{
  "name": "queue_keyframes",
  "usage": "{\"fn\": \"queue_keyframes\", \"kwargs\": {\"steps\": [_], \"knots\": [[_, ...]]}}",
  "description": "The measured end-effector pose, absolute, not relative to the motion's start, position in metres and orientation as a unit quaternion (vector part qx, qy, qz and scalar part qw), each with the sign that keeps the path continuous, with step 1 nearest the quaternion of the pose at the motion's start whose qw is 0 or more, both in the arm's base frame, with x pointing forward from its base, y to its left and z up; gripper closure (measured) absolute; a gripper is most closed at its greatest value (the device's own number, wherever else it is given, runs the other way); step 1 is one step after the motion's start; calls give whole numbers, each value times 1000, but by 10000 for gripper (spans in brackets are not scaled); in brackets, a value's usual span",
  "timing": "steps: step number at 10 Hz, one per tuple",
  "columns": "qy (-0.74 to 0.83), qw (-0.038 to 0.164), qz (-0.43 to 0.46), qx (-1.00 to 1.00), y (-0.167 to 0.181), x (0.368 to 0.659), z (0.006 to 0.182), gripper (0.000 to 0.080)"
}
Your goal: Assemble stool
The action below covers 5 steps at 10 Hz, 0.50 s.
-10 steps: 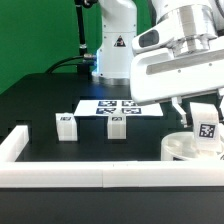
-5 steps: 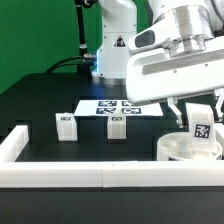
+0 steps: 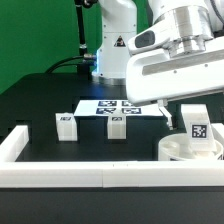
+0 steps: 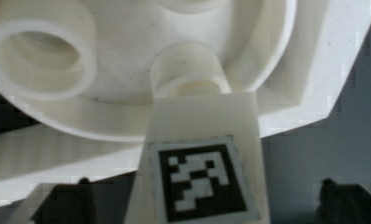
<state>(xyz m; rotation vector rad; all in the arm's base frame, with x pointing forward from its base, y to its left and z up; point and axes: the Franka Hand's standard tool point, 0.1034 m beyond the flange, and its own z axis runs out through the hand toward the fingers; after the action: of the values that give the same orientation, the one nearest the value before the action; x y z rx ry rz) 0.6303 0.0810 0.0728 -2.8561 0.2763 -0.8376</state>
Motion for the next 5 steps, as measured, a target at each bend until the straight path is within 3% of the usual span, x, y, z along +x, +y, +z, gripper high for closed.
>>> {"fn": "queue_keyframes", "kwargs": {"steps": [5], "knots": [[92,76,-279,-953,81,630,73,151]]}}
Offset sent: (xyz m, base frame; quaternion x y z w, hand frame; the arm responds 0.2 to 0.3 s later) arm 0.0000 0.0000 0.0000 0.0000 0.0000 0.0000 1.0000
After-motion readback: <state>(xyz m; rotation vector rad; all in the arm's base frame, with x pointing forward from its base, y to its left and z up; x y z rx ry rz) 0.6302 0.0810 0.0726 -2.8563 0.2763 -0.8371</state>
